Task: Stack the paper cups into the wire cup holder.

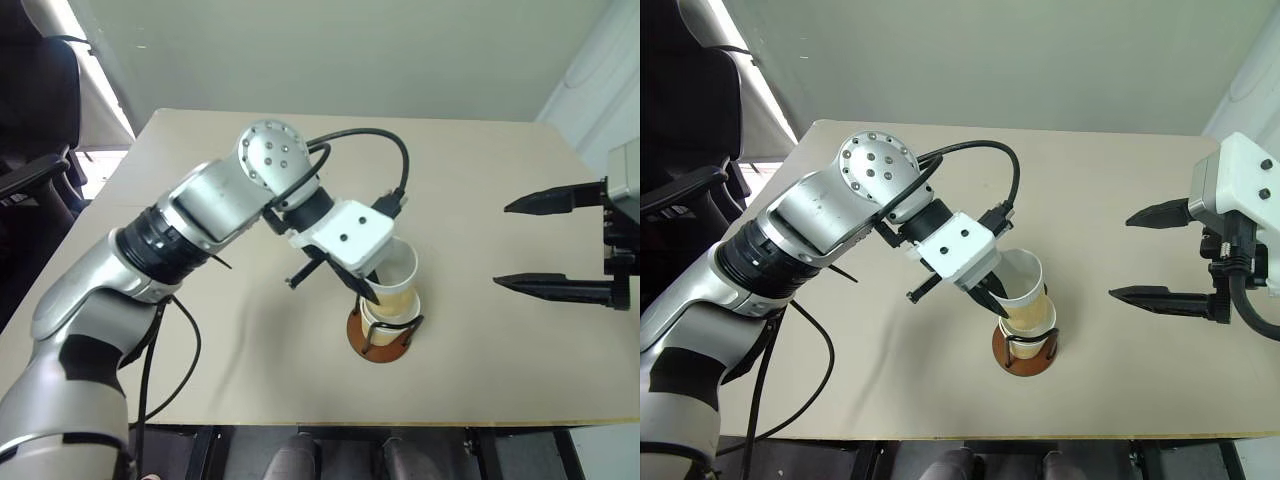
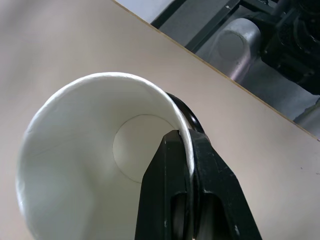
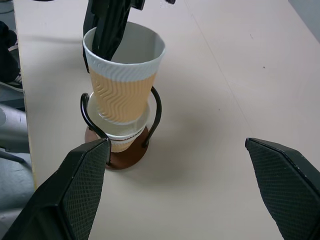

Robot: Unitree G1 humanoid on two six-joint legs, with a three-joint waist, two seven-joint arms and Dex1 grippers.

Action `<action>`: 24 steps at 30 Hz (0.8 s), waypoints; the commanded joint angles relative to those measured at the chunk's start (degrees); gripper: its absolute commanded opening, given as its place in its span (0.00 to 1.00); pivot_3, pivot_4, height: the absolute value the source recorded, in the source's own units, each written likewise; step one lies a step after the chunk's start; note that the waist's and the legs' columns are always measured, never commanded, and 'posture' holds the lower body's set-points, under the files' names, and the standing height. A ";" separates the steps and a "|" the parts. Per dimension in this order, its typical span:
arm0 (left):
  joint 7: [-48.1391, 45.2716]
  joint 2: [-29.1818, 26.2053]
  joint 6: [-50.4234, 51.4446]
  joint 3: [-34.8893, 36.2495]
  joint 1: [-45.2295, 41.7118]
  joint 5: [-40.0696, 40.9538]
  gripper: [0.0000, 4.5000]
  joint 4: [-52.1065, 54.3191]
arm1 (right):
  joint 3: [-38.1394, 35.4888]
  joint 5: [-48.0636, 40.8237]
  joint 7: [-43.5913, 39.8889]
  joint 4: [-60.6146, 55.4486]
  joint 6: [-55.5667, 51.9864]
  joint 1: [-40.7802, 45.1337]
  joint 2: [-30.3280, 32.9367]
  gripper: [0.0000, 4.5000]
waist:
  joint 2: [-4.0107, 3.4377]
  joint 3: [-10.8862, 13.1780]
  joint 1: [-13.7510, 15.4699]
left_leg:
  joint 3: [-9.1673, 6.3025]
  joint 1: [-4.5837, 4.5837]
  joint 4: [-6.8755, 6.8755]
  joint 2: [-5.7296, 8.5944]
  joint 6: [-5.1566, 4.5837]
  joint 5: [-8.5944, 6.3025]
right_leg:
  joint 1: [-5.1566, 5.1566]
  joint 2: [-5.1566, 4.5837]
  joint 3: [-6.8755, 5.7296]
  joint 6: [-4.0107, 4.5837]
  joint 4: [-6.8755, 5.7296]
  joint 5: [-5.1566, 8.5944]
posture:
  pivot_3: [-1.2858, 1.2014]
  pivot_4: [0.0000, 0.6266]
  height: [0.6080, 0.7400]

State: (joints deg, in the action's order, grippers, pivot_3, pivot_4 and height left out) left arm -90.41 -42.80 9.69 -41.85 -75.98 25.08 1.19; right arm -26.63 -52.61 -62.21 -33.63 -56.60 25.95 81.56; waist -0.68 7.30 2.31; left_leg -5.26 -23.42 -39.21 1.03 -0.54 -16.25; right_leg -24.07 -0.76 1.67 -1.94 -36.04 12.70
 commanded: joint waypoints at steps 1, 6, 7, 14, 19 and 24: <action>-2.09 -0.24 -1.55 0.44 -1.04 -0.44 0.05 0.83 | -1.86 0.11 0.71 0.69 0.87 1.25 1.07 1.00 | 0.00 0.00 0.00 | 0.00 0.00 0.00 0.00 0.00 0.00 | 0.00 0.00 0.00 0.00 0.00 0.00 | 0.52 0.24 1.00; -2.09 0.85 -1.68 1.47 -0.68 -0.89 0.37 -0.17 | -1.58 0.17 1.06 0.53 1.09 1.17 0.80 1.00 | 0.00 0.00 0.00 | 0.00 0.00 0.00 0.00 0.00 0.00 | 0.00 0.00 0.00 0.00 0.00 0.00 | 0.52 0.24 1.00; -2.09 1.29 -1.57 2.04 -0.54 -0.96 0.43 -0.48 | -1.54 0.28 1.06 0.55 1.21 1.08 0.73 1.00 | 0.00 0.00 0.02 | 0.00 0.00 -0.01 0.00 -0.01 0.00 | 0.00 0.00 0.00 0.00 0.00 0.00 | 0.52 0.24 1.00; -0.63 5.22 -1.12 9.07 -0.31 -3.14 1.00 -3.96 | -0.10 1.02 1.60 1.24 2.81 1.11 0.27 1.00 | 0.00 0.00 0.00 | 0.00 -0.01 -0.04 0.00 -0.01 -0.01 | 0.00 0.00 0.00 -0.01 -0.03 0.00 | 0.52 0.24 1.00; 4.32 6.71 2.00 16.22 1.81 -3.61 1.00 -5.71 | 1.85 1.45 3.86 1.68 4.03 0.75 -2.47 1.00 | -0.01 -0.01 0.00 | 0.02 -0.01 -0.07 0.00 -0.02 -0.01 | 0.00 0.00 0.00 -0.02 -0.07 0.00 | 0.52 0.24 1.00; 16.06 5.54 9.23 27.14 10.23 -2.78 1.00 -5.06 | 7.52 2.85 12.90 6.19 3.35 2.39 -12.28 1.00 | -0.04 -0.03 -0.51 | 0.07 0.17 -0.25 -0.01 -0.06 -0.03 | 0.12 0.02 0.05 -0.08 -0.21 -0.01 | 0.52 0.24 1.00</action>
State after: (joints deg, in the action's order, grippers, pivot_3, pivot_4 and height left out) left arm -77.79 -36.65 16.95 -18.83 -65.80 22.01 -4.97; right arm -19.88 -50.69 -52.41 -28.97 -53.09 26.94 69.89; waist -0.72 7.27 1.80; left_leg -5.16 -23.26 -39.57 1.02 -0.60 -16.28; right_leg -23.98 -0.73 1.72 -2.02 -36.37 12.69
